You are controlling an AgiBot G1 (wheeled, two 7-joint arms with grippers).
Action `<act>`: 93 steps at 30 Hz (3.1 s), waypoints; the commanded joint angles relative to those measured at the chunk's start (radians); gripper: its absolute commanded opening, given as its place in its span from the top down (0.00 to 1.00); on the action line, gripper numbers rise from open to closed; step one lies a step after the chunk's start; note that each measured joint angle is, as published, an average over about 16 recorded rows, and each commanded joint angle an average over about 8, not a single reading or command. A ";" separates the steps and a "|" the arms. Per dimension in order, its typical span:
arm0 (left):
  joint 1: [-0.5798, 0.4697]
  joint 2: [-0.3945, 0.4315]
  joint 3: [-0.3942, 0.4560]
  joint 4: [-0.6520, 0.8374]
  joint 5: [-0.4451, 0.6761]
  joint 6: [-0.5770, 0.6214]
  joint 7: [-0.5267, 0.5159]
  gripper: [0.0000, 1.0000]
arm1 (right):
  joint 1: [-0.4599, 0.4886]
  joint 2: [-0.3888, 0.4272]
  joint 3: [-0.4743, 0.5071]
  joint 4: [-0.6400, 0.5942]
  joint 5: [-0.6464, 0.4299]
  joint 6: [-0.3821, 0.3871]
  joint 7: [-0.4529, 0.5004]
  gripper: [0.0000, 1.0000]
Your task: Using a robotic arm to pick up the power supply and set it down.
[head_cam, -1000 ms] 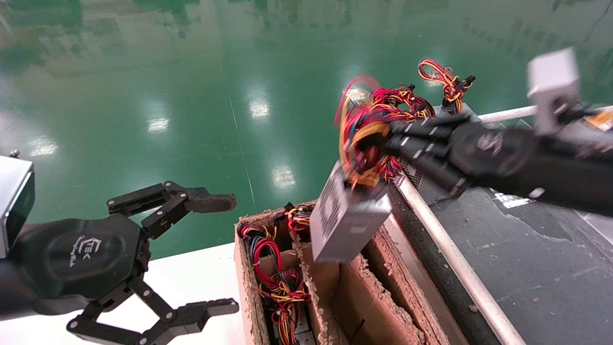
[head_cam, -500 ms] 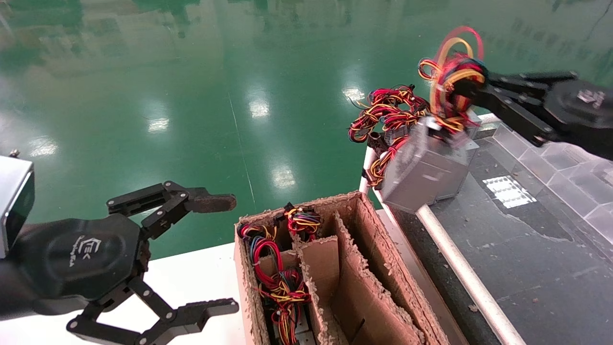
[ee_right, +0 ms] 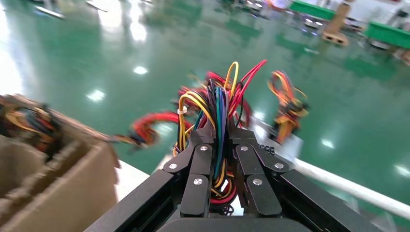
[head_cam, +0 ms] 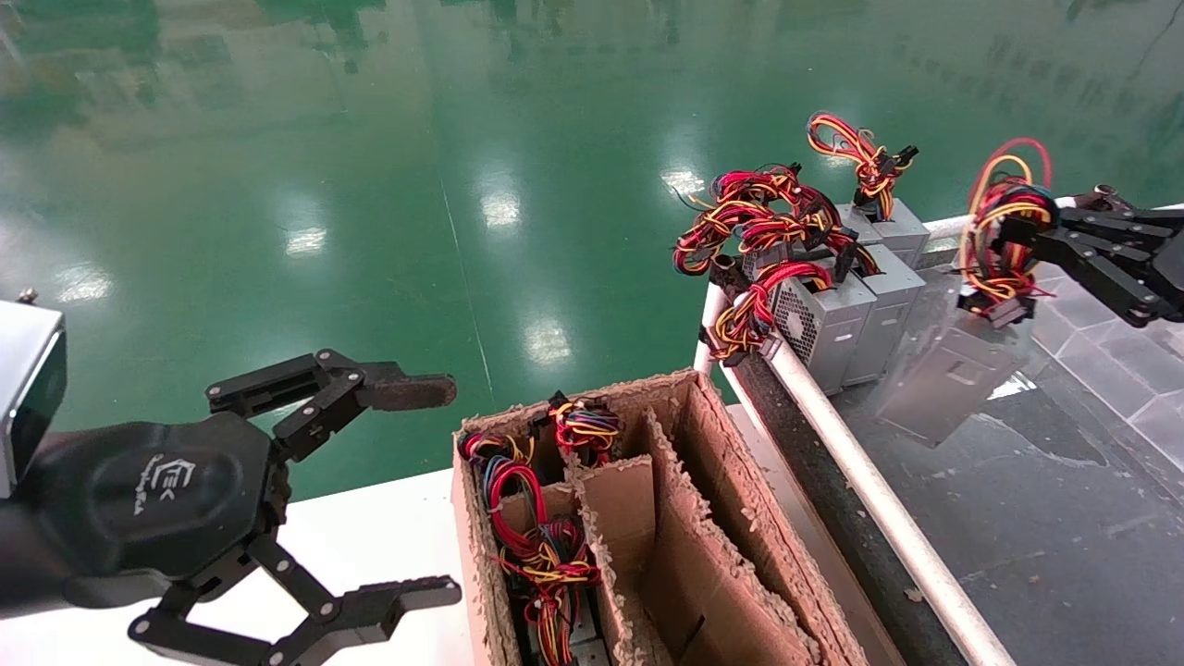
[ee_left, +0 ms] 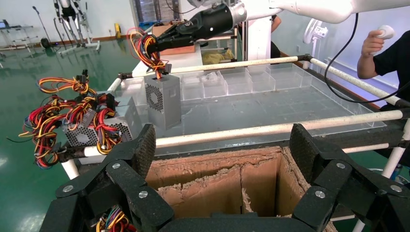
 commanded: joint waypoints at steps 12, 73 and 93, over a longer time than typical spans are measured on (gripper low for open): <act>0.000 0.000 0.000 0.000 0.000 0.000 0.000 0.00 | 0.089 -0.062 -0.035 -0.188 -0.085 0.109 -0.140 1.00; 0.000 -0.001 0.002 0.000 -0.001 -0.001 0.001 0.00 | 0.211 -0.420 -0.045 -0.428 -0.115 0.630 -0.334 0.00; -0.001 -0.001 0.002 0.000 -0.002 -0.001 0.001 0.00 | 0.242 -0.366 -0.047 -0.421 -0.118 0.468 -0.266 0.00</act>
